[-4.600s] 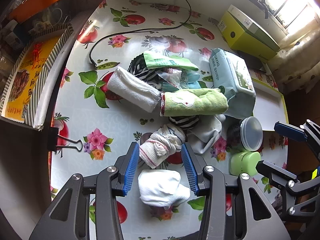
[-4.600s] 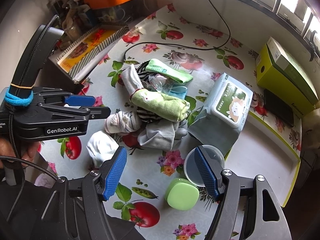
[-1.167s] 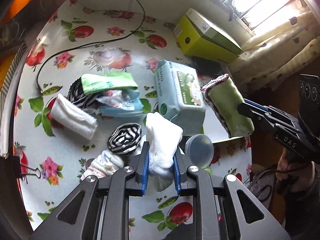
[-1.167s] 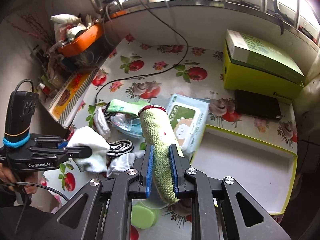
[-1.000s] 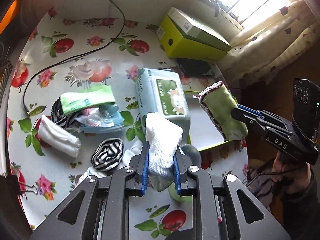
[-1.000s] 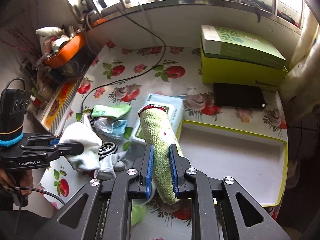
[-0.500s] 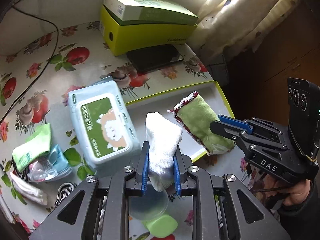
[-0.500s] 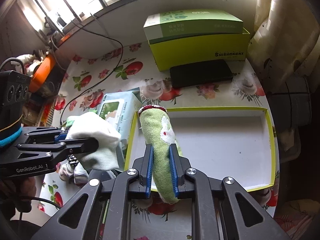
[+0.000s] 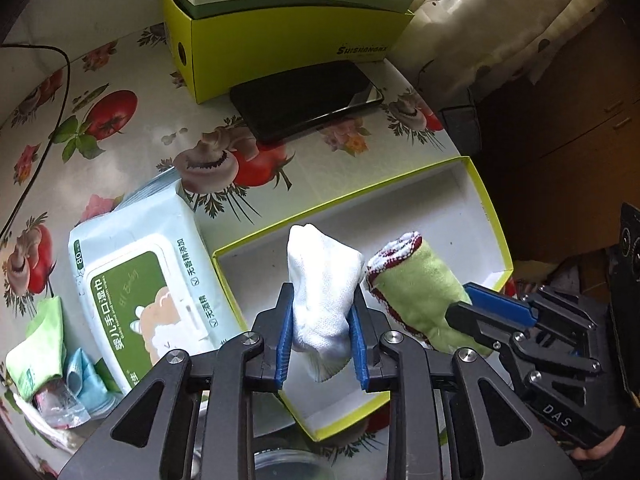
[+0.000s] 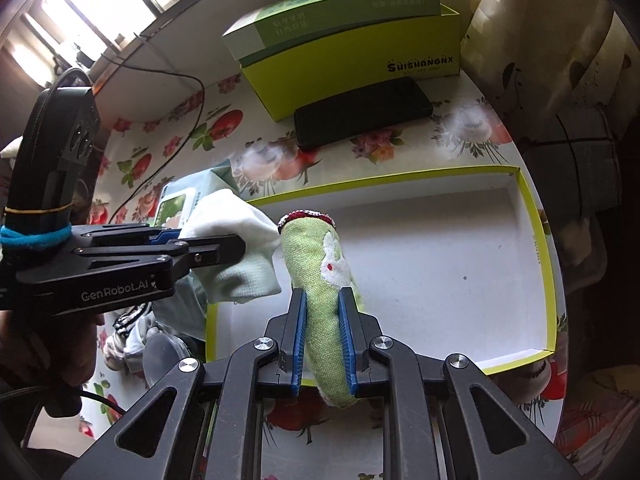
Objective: Organize soft objects
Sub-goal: 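Carry both socks to the yellow-rimmed tray while the left tool releases the white sock inside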
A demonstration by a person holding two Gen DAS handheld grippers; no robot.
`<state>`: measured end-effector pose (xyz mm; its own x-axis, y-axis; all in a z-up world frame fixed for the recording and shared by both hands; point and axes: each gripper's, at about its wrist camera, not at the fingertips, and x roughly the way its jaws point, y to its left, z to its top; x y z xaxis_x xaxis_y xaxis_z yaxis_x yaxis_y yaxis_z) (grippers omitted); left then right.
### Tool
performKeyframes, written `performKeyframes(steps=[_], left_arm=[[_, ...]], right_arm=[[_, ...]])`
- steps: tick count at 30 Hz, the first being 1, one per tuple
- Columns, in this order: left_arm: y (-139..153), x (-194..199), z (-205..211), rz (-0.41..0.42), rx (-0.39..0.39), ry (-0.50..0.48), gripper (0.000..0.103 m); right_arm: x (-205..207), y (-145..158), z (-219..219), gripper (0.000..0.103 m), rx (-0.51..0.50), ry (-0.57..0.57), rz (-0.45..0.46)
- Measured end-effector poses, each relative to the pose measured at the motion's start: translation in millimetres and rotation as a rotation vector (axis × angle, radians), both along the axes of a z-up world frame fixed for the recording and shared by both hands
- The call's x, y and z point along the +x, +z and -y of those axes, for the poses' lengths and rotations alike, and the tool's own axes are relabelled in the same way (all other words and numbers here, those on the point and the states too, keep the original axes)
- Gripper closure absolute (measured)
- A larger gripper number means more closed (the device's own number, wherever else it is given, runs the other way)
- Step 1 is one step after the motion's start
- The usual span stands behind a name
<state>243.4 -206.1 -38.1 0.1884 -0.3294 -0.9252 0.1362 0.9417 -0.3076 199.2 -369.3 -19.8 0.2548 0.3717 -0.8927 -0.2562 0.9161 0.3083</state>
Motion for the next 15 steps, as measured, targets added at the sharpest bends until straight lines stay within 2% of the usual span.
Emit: performKeyframes(steps=[5, 8, 11, 15], left_arm=[[2.1, 3.4, -6.8, 0.012, -0.021, 0.036, 0.062], [9.7, 3.3, -12.9, 0.026, -0.033, 0.056, 0.061], [20.4, -0.7, -21.1, 0.042, -0.046, 0.072, 0.061], [35.6, -11.0, -37.2, 0.062, -0.061, 0.101, 0.061]], right_arm=[[0.3, -0.6, -1.6, 0.088, -0.007, 0.012, 0.001], [-0.8, 0.4, -3.2, 0.088, -0.007, 0.037, 0.002], [-5.1, 2.8, -9.0, 0.088, -0.025, 0.108, 0.014], [-12.9, 4.2, -20.9, 0.088, -0.038, 0.271, 0.022]])
